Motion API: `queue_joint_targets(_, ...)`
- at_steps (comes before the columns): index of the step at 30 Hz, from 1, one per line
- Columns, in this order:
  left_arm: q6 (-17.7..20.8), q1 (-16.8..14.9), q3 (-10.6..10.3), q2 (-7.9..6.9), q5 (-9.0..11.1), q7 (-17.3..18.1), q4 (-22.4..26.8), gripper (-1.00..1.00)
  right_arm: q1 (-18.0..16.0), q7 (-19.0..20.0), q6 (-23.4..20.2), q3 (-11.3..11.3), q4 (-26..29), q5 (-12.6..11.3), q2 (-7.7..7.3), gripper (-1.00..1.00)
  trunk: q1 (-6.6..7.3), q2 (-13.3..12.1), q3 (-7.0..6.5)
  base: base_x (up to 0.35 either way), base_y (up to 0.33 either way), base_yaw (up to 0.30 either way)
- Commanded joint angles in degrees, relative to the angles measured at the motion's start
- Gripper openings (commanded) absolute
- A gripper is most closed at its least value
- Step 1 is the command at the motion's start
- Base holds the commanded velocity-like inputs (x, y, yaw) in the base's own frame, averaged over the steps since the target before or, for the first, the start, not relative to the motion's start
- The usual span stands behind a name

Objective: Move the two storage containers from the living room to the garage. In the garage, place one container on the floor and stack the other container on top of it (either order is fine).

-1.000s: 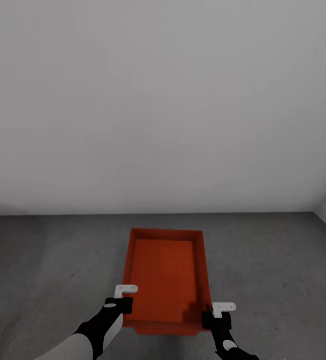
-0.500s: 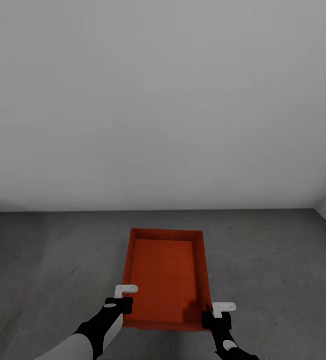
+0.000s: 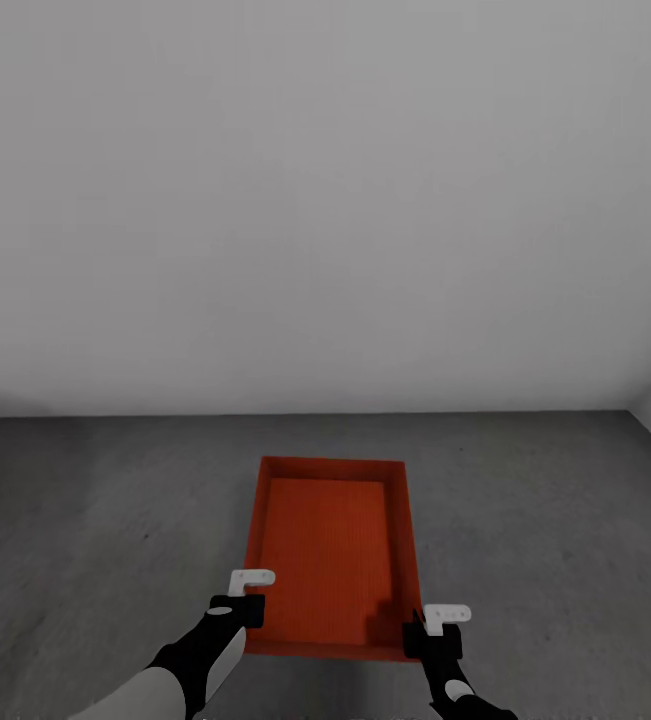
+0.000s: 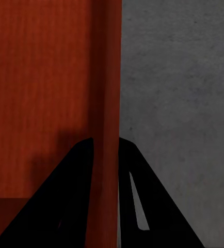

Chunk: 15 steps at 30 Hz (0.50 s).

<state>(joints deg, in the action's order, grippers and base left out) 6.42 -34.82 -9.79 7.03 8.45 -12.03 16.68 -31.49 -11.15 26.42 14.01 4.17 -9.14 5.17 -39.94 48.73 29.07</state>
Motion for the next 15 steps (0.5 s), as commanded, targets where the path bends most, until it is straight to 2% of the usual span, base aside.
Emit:
queue_joint_targets(1, 0.4, 0.0, -0.1, 0.00, 1.0, -0.6, -0.1, -1.00, -0.1, 0.2, 1.4, 0.5, 1.3, -0.2, 0.02, -1.00, 0.00, 0.0, 0.15, 0.000, 0.000, 0.000)
queue_joint_targets(15, 0.4, 0.0, -0.1, 0.00, 1.0, -0.6, -0.1, -1.00, -0.1, 0.2, 1.6, 0.5, 1.3, -0.2, 0.01, -1.00, 0.00, 0.0, 0.87, 0.000, 0.000, 0.000)
